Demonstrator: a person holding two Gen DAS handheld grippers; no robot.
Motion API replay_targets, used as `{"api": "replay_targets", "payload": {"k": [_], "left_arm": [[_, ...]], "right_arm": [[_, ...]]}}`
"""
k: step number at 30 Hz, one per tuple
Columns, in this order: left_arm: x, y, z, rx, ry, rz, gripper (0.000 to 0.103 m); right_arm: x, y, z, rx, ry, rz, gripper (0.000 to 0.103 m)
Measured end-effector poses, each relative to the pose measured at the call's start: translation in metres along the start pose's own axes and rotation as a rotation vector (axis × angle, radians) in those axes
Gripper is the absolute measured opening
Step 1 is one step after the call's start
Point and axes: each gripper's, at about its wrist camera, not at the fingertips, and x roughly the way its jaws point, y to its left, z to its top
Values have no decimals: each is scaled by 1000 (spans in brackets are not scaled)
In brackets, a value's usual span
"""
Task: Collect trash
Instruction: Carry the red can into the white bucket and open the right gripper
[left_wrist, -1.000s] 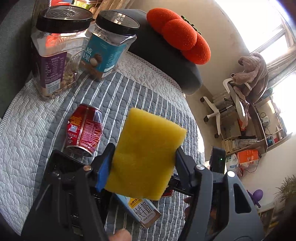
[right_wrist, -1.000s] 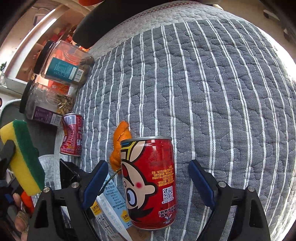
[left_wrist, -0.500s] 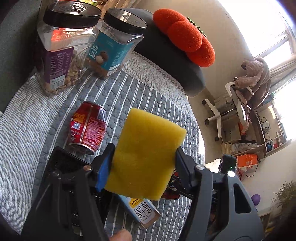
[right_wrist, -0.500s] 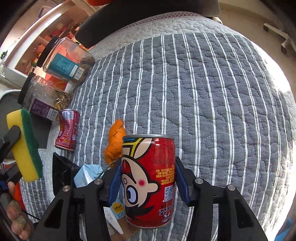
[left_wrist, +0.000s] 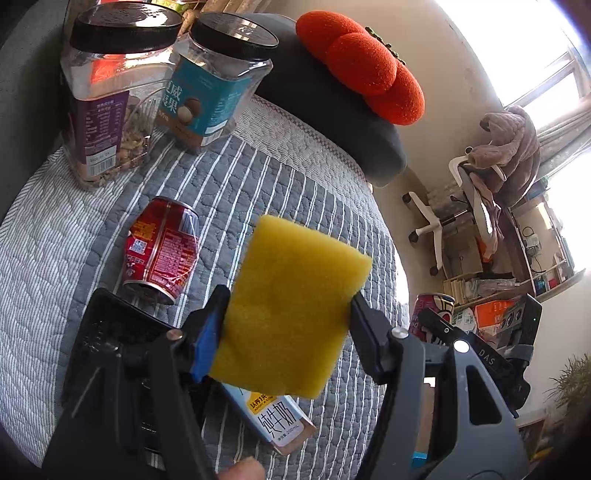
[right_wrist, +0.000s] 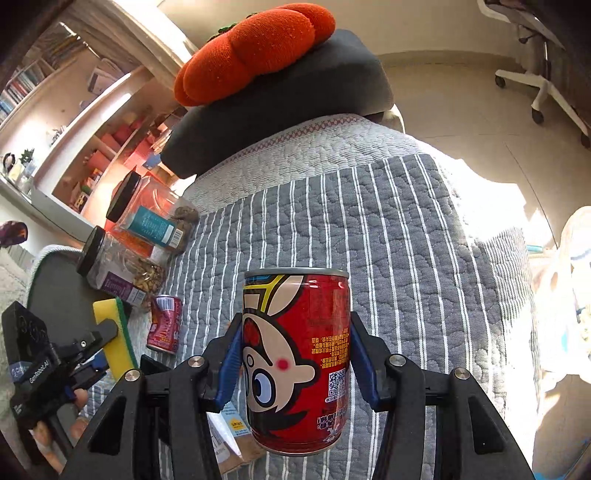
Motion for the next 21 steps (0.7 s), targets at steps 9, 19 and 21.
{"api": "replay_targets", "payload": {"k": [9, 19, 21], "left_arm": [[15, -18, -10, 39, 35, 5, 64], [37, -62, -30, 130, 67, -16, 64], [43, -77, -36, 163, 71, -26, 64]], "right_arm": [[-83, -82, 19, 126, -273, -152, 53], [-121, -178, 25, 273, -399, -359, 66], [-135, -185, 23, 292, -431, -374, 87]]}}
